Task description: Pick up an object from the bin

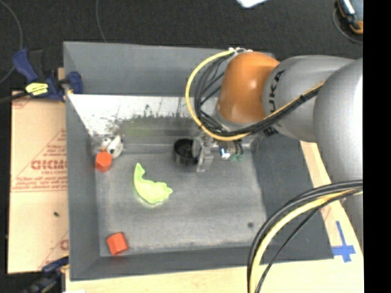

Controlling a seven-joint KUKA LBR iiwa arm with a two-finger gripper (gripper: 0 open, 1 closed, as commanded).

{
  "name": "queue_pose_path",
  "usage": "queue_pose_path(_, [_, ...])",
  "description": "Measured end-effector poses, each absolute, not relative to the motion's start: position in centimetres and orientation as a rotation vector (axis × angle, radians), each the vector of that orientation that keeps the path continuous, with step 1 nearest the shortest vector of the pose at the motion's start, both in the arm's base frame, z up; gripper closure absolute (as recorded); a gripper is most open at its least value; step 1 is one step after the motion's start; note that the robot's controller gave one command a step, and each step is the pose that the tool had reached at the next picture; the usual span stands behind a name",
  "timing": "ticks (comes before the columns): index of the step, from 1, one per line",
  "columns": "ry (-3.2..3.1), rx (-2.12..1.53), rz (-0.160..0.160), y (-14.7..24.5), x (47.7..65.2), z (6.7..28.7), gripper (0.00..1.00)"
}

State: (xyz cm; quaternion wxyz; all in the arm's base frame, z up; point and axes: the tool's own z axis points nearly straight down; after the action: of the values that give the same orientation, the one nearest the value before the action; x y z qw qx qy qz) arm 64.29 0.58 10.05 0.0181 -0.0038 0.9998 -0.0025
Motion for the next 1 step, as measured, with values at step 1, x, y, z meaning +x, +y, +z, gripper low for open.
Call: queue_pose_path(1, [3.103, 0.001, -0.006, 1.69, 64.09, 10.17, 1.00])
